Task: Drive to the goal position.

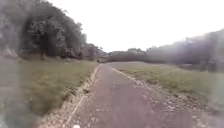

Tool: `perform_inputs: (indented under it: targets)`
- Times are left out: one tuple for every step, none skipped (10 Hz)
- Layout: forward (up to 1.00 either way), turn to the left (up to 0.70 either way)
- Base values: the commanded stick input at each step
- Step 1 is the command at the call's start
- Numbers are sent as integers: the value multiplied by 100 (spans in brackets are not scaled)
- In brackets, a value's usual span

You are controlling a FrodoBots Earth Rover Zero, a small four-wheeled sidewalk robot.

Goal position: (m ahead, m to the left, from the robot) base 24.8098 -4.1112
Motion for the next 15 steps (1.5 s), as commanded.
perform_inputs:
  targets:
    - [70,0]
    - [70,0]
    - [70,0]
    - [70,0]
    - [70,0]
    - [70,0]
    - [70,0]
    - [70,0]
    - [70,0]
    - [70,0]
    - [70,0]
    - [70,0]
    - [70,0]
    - [70,0]
    - [70,0]
